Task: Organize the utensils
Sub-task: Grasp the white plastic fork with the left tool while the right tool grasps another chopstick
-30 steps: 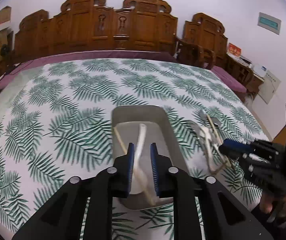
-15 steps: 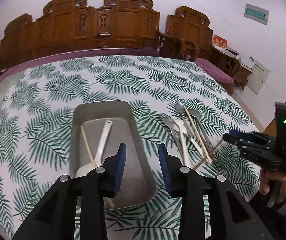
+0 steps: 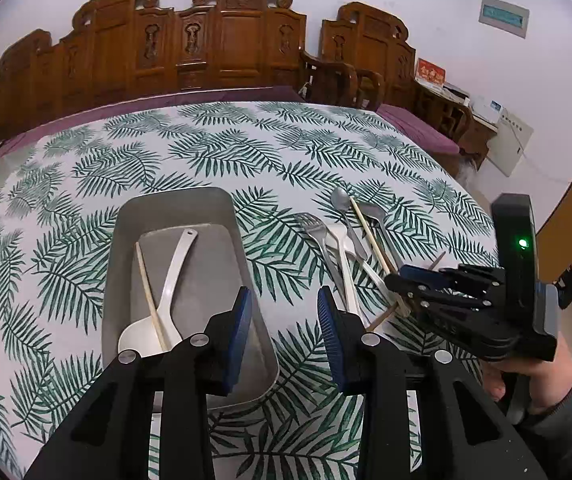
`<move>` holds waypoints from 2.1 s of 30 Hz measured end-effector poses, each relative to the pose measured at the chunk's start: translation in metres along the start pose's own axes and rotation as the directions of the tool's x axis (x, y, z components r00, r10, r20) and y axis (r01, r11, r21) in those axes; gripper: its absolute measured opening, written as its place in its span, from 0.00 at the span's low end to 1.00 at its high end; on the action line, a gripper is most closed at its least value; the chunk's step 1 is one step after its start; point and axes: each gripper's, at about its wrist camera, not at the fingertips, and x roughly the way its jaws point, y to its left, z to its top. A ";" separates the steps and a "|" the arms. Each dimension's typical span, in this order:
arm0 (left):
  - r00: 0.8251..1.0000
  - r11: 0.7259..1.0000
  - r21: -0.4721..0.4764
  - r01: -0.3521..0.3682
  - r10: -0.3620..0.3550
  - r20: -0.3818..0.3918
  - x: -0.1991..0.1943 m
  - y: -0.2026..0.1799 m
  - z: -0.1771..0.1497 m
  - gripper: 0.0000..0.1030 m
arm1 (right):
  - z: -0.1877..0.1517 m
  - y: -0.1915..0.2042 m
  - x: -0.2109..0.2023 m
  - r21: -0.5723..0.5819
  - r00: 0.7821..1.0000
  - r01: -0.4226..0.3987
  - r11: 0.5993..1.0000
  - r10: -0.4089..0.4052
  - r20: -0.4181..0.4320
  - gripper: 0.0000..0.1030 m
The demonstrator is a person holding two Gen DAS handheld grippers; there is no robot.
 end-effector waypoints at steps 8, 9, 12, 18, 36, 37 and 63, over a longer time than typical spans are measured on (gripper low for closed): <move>1.000 1.000 0.022 0.008 -0.008 -0.006 0.004 -0.012 -0.005 0.31 | 0.000 -0.017 -0.001 0.051 1.000 -0.007 0.999 0.007 0.003 0.06; 1.000 1.000 0.026 0.009 -0.009 -0.005 0.005 -0.013 -0.005 0.31 | 0.001 -0.021 -0.004 0.063 1.000 -0.012 0.998 0.011 0.011 0.06; 1.000 0.999 0.040 0.007 -0.006 -0.010 0.008 -0.021 -0.007 0.31 | 0.002 -0.029 -0.013 0.076 0.999 -0.020 0.997 0.017 0.037 0.06; 1.000 0.996 0.085 -0.011 0.012 -0.014 0.016 -0.040 -0.008 0.31 | 0.004 -0.044 -0.023 0.093 0.997 -0.021 0.995 0.014 0.072 0.06; 0.987 0.986 0.166 -0.021 0.047 -0.155 0.095 -0.075 0.020 0.25 | 0.001 -0.068 -0.031 0.130 0.995 -0.041 0.991 0.029 0.096 0.06; 0.985 0.986 0.165 -0.019 0.046 -0.164 0.101 -0.076 0.023 0.25 | 0.001 -0.068 -0.031 0.130 0.995 -0.045 0.990 0.033 0.097 0.06; 0.971 0.981 0.190 -0.043 0.085 -0.223 0.140 -0.073 0.035 0.06 | 0.004 -0.058 -0.035 0.119 0.990 -0.095 0.988 0.081 0.114 0.06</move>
